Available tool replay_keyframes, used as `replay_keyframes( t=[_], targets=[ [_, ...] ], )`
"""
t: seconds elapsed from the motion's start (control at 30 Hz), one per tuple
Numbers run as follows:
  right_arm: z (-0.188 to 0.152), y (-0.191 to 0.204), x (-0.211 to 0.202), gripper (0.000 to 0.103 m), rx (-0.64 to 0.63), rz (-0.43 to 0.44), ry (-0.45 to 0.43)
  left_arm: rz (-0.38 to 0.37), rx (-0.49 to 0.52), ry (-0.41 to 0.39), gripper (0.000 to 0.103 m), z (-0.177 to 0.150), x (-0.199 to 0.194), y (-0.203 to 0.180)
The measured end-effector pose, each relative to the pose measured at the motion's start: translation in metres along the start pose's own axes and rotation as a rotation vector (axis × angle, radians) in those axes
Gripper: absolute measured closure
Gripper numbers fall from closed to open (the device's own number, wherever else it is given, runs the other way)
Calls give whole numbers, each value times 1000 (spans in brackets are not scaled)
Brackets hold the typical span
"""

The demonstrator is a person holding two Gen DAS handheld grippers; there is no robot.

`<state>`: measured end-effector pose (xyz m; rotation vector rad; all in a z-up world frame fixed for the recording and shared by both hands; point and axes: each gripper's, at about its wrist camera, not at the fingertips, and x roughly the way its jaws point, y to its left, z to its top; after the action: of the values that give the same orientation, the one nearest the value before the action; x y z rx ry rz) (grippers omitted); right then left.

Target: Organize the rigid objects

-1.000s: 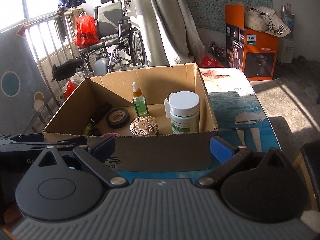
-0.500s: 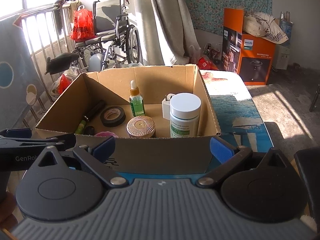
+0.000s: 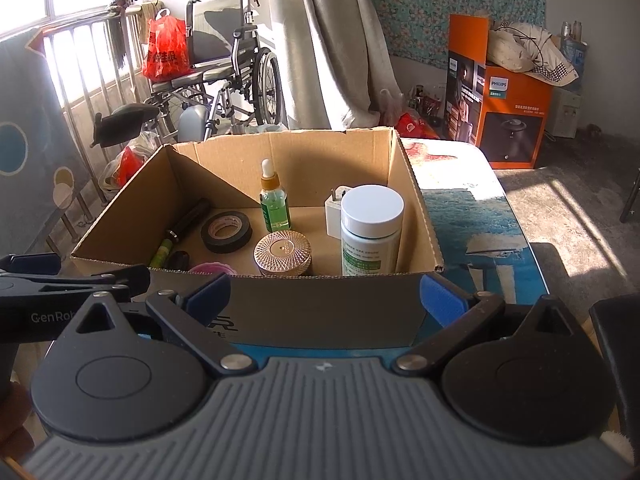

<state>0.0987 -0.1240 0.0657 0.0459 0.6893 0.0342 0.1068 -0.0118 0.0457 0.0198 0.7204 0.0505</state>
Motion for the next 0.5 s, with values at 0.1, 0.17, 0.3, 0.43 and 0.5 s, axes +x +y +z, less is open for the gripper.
replay_keyframes(
  t=[0.1,0.17,0.3,0.43,0.5],
  targets=[
    [0,-1,1,1,3,2,4,0,-2,2,0,0,-1,0],
    [0,-1,1,1,3,2,4,0,-4,3,0,-1,-1,-1],
    [0,-1,1,1,3,2,4,0,-6,4,0,-1,-2,-1],
    [0,-1,1,1,3,3,5,1,-6,5,0,-1,-2,-1],
    [0,-1,1,1,2,2,4,0,-6,5,0,-1,-2,-1]
  ],
)
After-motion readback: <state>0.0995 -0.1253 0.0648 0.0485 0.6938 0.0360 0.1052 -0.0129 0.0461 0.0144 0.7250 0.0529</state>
